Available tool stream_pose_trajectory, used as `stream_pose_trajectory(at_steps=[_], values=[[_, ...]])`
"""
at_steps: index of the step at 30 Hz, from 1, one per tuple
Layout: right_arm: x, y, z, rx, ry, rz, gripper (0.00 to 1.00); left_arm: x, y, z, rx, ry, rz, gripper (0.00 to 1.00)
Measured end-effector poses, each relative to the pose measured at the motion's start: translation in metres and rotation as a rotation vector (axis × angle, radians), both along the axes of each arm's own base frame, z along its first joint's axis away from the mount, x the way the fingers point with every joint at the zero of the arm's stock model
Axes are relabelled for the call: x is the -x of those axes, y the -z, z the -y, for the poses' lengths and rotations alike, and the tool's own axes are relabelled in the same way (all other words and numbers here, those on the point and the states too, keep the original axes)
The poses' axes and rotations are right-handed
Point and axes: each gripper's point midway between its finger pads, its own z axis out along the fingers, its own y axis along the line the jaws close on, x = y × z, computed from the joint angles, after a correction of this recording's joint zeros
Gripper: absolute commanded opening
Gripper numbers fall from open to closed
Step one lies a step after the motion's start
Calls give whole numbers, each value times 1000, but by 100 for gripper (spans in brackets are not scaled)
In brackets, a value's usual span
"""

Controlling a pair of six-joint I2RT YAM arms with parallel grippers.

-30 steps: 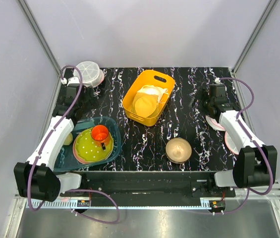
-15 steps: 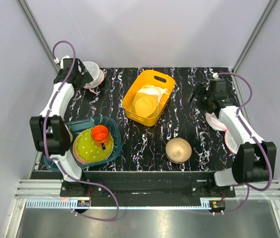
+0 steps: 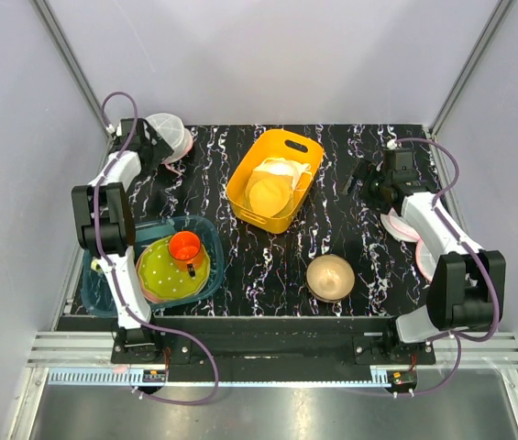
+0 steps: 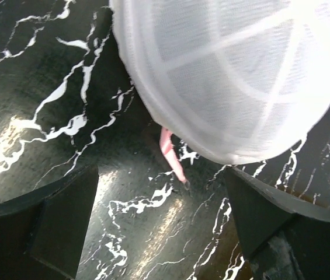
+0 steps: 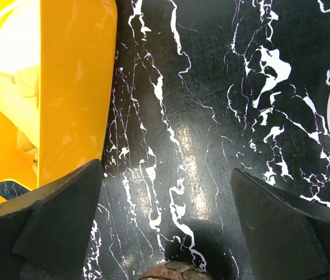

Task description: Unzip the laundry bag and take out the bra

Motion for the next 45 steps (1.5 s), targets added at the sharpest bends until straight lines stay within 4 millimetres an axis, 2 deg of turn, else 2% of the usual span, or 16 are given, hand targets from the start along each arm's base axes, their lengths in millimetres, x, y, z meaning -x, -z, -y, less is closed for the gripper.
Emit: stream_pose_trajectory(at_steps=[3,9,13,19,22,25,27,29,30,31,33,35,37,40,42,45], values=[[-1,4,-1,-2,-6,-14,100,-4,-3,5,12,11,48,96],[-7,10,-5,-13,-20,-37,100,4,-9,12,14,22,94,96],[-11,11,-7,-19,-26,-47,100,-8,-22,9,5,15,147,95],[-10,13,-7,-22,-28,-57,100,-43,-52,2,6,11,244,95],[-10,15,-7,-22,-28,-62,100,-52,-47,0,8,6,248,95],[-10,17,-7,-23,-28,-68,100,-53,-27,0,22,5,216,93],[-10,19,-8,-24,-28,-73,100,-53,-11,2,38,9,190,66],[-8,20,-9,-30,-31,-82,100,-54,2,3,57,7,169,32],[-8,20,-9,-31,-32,-83,100,-56,7,4,63,12,163,3],[-7,19,-9,-31,-32,-86,100,-58,10,5,69,13,158,0],[-7,18,-9,-31,-32,-88,100,-55,13,6,69,21,141,0],[-8,17,-9,-31,-32,-83,100,-54,7,6,64,28,147,0],[-8,16,-9,-32,-30,-81,100,-46,-3,7,57,36,145,0],[-8,12,-9,-34,-28,-74,100,-27,-37,12,44,53,152,0],[-7,7,-9,-36,-28,-62,100,-12,-73,18,43,71,188,0],[-5,-5,-9,-39,-28,-32,100,13,-140,35,57,135,274,0]])
